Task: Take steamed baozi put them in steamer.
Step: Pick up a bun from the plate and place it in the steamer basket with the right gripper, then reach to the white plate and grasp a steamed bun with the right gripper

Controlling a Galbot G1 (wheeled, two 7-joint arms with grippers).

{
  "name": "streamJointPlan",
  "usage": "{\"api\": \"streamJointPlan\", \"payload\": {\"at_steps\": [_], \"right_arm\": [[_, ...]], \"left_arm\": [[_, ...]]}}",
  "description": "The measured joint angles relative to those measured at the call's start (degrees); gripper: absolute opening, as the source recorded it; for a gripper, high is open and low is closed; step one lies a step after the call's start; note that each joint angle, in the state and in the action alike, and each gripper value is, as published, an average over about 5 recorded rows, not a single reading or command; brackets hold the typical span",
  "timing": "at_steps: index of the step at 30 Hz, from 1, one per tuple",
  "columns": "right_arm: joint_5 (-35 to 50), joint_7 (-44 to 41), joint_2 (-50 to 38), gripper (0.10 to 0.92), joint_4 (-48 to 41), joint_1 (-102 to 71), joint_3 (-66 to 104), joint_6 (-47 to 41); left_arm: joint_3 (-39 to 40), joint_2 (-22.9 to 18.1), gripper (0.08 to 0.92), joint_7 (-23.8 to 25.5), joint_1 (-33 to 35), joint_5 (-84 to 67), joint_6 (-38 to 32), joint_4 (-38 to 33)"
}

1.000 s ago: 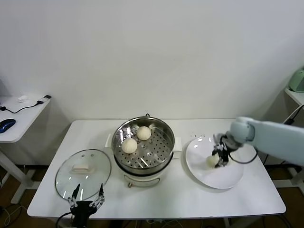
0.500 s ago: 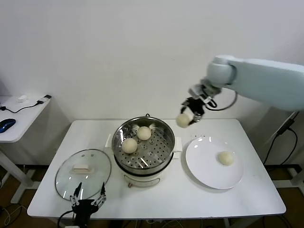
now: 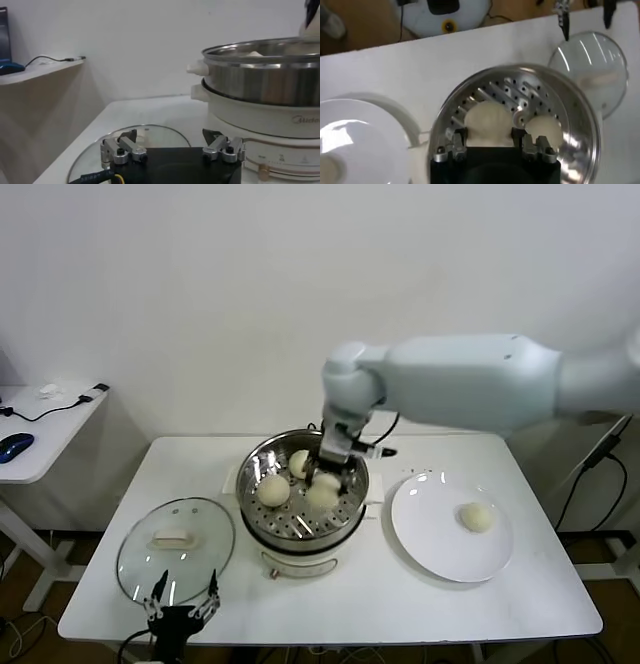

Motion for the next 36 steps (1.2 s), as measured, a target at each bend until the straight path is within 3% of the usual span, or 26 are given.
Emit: {"api": "streamJointPlan", "payload": {"at_steps": [11,19,29,36], "right_arm": [[-5.47,2.33,4.69,0.611,-5.33,-7.36,1.42,3.18],[-4.97,1.47,5.09,0.790,-7.53,-7.45,1.84,5.53],[2.78,-1.53,1.65,0.823,-11.31,-1.25,1.90,6.52],[12.82,-2.79,-6.93,0.823,-13.04,5.52,-3.91,-2.02]], "left_arm": [[-0.15,-0.16,0.823,-0.21,0.15,-0.17,-0.17,0.04],[0.11,-0.16,0.823,-0.20,0.20,-0.15,-0.19,0.06],[0.69,0.30,0.823,-0.20,0.44,0.06,-0.52,0.30],[0.66,0.52,0.823,-0.19,-0.03,0.03,-0.61,0.29]]}}
